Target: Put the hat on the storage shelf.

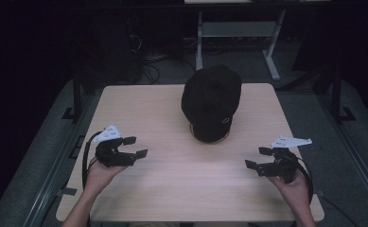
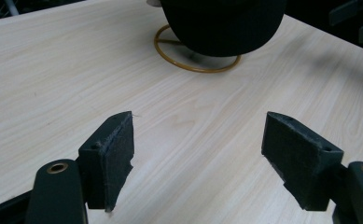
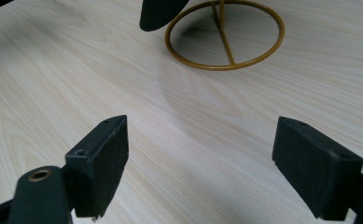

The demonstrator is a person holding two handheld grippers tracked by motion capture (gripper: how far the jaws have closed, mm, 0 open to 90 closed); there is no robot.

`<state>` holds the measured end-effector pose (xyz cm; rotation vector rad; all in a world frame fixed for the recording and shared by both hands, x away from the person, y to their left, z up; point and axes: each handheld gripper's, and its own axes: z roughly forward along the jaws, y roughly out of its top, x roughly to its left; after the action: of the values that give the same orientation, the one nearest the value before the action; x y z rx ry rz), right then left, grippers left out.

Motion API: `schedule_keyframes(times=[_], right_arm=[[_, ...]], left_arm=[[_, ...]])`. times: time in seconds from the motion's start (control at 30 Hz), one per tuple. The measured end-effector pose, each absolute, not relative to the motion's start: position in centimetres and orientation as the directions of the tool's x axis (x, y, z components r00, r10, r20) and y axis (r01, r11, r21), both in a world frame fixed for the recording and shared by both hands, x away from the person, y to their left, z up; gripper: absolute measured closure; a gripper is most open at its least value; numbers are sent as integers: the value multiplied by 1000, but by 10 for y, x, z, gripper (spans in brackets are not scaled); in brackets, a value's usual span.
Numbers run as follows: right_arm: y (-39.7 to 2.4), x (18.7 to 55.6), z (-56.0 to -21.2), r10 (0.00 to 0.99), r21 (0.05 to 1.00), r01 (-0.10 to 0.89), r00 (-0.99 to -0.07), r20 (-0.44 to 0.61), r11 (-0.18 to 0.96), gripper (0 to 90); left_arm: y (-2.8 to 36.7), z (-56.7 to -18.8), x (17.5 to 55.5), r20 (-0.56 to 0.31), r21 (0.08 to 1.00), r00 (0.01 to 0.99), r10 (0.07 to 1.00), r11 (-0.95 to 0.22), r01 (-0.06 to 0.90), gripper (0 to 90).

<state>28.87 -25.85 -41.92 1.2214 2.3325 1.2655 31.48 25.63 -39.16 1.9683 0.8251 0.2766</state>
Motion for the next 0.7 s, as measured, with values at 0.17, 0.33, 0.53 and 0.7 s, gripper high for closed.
schedule_keyframes(times=[0.17,0.33,0.53,0.7], right_arm=[[-259,288,-419,754,773,566,-631,182,287,179],[-259,287,-420,754,774,566,-630,184,284,179],[-259,286,-421,754,771,567,-631,182,289,179],[-257,284,-422,751,769,566,-636,178,297,179]], left_arm=[[259,-395,310,-143,841,741,656,-314,440,247],[261,-400,303,-148,837,737,660,-313,448,246],[266,-406,295,-152,834,734,661,-313,455,246],[271,-411,288,-150,836,730,667,-309,454,246]])
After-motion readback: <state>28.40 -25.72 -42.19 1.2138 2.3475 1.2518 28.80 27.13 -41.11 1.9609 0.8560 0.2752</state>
